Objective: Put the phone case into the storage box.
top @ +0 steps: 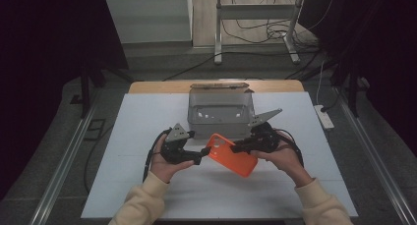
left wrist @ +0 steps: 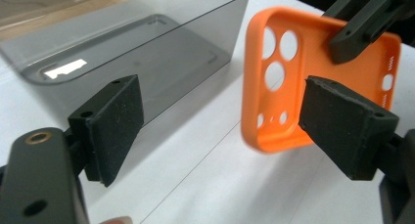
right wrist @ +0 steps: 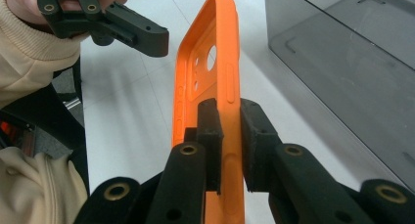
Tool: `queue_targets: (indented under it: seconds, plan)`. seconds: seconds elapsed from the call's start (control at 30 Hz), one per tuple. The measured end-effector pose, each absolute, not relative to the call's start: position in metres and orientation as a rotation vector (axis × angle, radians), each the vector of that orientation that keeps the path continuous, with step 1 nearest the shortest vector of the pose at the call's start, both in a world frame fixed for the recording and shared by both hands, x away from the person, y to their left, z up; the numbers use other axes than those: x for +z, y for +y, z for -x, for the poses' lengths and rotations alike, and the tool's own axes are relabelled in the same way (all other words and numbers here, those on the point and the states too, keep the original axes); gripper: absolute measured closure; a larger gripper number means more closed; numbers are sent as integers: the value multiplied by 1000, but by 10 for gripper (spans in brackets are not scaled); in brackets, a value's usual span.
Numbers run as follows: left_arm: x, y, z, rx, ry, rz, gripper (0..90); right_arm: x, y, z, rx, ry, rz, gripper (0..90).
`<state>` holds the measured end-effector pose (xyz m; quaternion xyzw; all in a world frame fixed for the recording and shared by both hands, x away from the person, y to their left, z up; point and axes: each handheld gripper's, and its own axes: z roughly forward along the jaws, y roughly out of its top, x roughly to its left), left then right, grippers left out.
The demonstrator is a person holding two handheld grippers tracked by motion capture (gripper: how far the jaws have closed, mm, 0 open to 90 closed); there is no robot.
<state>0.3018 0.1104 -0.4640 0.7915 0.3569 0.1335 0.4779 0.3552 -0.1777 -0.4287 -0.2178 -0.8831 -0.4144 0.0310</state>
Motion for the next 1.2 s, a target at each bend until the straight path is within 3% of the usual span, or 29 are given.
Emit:
queue_targets:
  seconds: [1.2]
  plan:
    - [-490,170,-278,370,1010,-1928,159,-423,-185,-352,-1328,-2745,689,799]
